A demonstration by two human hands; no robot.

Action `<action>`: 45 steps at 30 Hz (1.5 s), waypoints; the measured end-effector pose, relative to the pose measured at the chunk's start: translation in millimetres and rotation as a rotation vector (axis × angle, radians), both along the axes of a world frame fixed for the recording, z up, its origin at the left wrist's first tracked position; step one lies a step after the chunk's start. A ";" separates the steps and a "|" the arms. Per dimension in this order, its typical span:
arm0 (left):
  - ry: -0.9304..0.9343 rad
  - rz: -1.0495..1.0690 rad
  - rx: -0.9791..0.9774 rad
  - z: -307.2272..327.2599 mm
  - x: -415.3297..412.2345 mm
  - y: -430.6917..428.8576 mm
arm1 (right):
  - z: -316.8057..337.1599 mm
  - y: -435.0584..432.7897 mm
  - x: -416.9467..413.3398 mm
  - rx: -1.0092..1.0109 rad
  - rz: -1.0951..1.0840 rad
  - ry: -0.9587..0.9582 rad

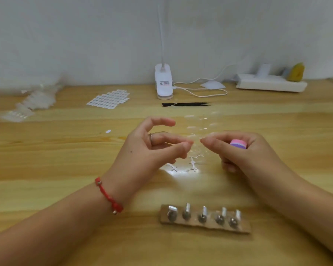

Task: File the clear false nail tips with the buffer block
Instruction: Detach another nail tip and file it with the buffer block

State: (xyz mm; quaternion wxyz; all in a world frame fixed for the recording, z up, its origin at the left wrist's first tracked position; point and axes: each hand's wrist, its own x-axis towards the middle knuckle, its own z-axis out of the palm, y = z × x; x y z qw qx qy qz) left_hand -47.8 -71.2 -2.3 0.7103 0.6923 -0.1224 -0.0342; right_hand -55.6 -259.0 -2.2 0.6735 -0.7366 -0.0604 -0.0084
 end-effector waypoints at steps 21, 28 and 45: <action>-0.863 0.379 0.530 8.8 -1.1 5.0 | -18.0 5.7 -9.2 -0.322 -0.052 -0.587; -0.891 0.422 0.538 5.7 -0.3 4.4 | -20.7 6.1 -9.0 -0.327 -0.066 -0.611; -0.536 0.355 0.360 4.5 -3.2 -1.5 | -22.5 -4.3 -1.9 -0.603 -0.248 -0.898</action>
